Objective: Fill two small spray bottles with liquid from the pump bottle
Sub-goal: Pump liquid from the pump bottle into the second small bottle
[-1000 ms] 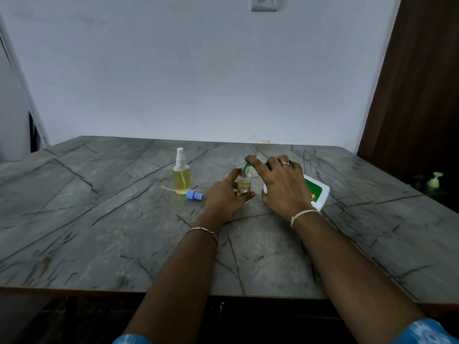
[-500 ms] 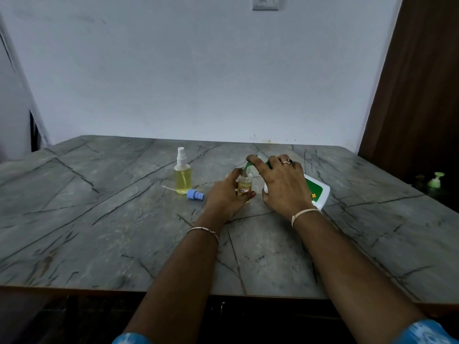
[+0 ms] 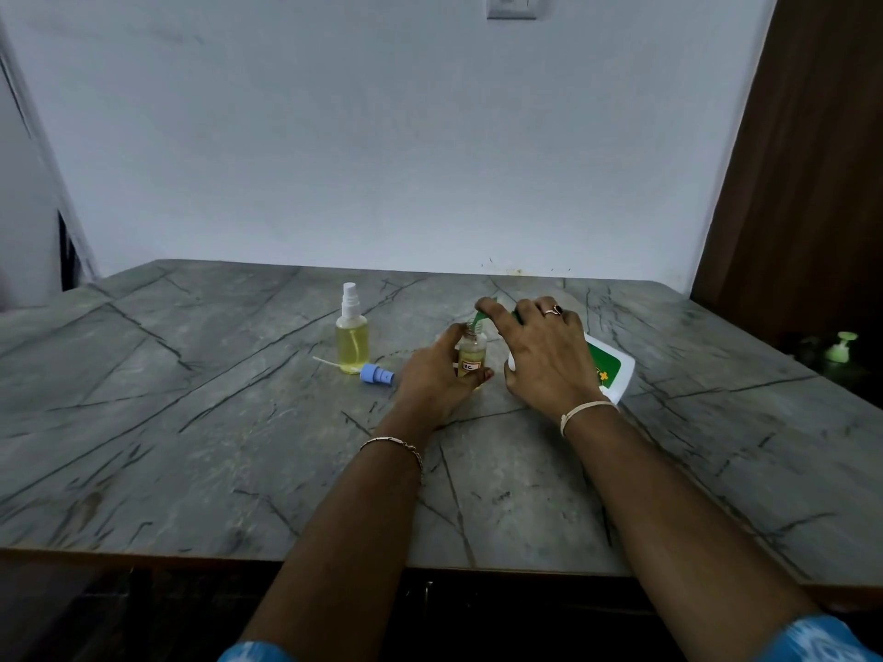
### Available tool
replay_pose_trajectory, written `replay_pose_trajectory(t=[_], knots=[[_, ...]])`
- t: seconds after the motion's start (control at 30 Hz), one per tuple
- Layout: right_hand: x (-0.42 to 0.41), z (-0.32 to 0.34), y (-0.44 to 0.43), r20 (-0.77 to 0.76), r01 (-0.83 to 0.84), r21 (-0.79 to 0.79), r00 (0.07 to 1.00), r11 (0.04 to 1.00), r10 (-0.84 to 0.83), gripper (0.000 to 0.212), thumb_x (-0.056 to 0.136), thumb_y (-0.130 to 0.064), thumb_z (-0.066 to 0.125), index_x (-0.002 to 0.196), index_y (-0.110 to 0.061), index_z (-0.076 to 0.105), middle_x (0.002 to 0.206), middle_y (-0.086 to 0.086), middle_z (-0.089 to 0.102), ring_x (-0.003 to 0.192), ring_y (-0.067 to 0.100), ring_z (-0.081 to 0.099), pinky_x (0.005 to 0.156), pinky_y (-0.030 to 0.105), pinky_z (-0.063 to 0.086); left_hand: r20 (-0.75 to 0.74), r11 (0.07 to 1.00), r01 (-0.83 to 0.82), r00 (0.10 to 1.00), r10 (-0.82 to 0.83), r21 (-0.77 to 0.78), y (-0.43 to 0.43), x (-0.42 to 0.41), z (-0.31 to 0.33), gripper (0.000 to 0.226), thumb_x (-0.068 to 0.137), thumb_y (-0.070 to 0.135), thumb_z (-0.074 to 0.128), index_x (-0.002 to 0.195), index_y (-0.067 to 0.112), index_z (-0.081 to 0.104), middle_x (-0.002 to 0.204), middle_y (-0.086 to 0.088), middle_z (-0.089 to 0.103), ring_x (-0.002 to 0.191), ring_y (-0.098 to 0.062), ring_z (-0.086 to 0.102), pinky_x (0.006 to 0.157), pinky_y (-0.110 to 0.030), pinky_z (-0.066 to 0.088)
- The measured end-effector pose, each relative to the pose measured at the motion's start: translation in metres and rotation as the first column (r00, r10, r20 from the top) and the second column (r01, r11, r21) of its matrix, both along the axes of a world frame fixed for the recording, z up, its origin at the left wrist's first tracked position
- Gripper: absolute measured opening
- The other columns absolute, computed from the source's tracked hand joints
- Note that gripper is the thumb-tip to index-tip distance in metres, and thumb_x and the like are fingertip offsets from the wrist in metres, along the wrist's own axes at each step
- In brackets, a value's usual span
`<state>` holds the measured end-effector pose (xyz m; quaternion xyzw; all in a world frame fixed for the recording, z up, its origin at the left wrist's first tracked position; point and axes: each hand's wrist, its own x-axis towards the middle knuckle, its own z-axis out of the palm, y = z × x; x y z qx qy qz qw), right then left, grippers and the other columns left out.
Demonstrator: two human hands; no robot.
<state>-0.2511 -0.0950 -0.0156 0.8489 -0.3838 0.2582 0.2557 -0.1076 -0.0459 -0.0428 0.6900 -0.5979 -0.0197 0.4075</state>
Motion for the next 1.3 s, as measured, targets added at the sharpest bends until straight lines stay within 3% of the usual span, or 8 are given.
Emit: replay_pose_trajectory(t=[0.47,0.63,0.8,0.93,1.1,1.3], knots=[[0.0015,0.0018,0.0014,0.050,-0.028,0.036,0.998,0.999,0.026,0.075,0.075,-0.030,0.065,0.140,-0.032,0.027,0.118,0.006,0.057,0.111,0.029,0.048,0.088,0.043,0.041,-0.009,1.000,0.012,1.000,-0.012,-0.029,0.0024,-0.0019,0.0000,0.062,0.081,0.040,0.070,0.134,0.028,0.041,0.115,-0.003,0.068,0.105,-0.021,0.063,0.079,-0.023,0.043],[0.0035,0.0028,0.0014,0.042,-0.021,0.050,0.999,0.999,0.019,0.077,0.076,-0.032,0.066,0.141,-0.032,0.025,0.121,0.006,0.056,0.113,0.029,0.047,0.091,0.043,0.041,0.008,1.000,-0.006,1.000,0.006,-0.017,0.0018,-0.0016,0.0000,0.062,0.081,0.042,0.070,0.134,0.028,0.041,0.116,-0.003,0.067,0.105,-0.023,0.063,0.085,-0.031,0.048],[-0.0025,0.0014,0.0017,0.018,-0.029,0.041,0.999,0.999,0.028,0.084,0.079,-0.029,0.064,0.146,-0.036,0.015,0.118,0.009,0.055,0.112,0.030,0.048,0.089,0.044,0.042,-0.009,1.000,0.011,1.000,-0.011,-0.021,0.0028,-0.0020,0.0004,0.062,0.080,0.042,0.070,0.133,0.027,0.041,0.115,-0.003,0.067,0.105,-0.022,0.063,0.083,-0.028,0.046],[-0.0049,0.0008,0.0027,-0.021,-0.013,-0.006,1.000,1.000,0.013,0.100,0.079,-0.026,0.065,0.148,-0.043,-0.005,0.113,0.012,0.055,0.107,0.031,0.050,0.085,0.044,0.044,-0.014,1.000,0.011,1.000,-0.011,-0.004,0.0043,-0.0029,0.0015,0.061,0.081,0.041,0.070,0.133,0.028,0.041,0.115,-0.003,0.067,0.105,-0.022,0.062,0.084,-0.029,0.047],[-0.0032,0.0012,0.0037,-0.015,0.001,0.021,1.000,1.000,-0.001,0.084,0.079,-0.028,0.066,0.146,-0.039,0.016,0.119,0.009,0.055,0.112,0.030,0.048,0.088,0.044,0.042,-0.006,1.000,-0.002,1.000,0.002,0.002,0.0030,-0.0031,0.0015,0.064,0.081,0.042,0.069,0.136,0.028,0.039,0.118,-0.003,0.066,0.107,-0.023,0.062,0.084,-0.028,0.045],[0.0040,0.0045,0.0034,0.010,0.002,0.028,1.000,1.000,-0.002,0.077,0.076,-0.028,0.066,0.139,-0.035,0.024,0.120,0.008,0.054,0.112,0.029,0.047,0.088,0.043,0.041,-0.014,1.000,0.008,1.000,-0.008,0.003,0.0028,-0.0027,0.0012,0.064,0.082,0.041,0.069,0.136,0.028,0.039,0.119,-0.002,0.065,0.106,-0.021,0.062,0.083,-0.026,0.045]])
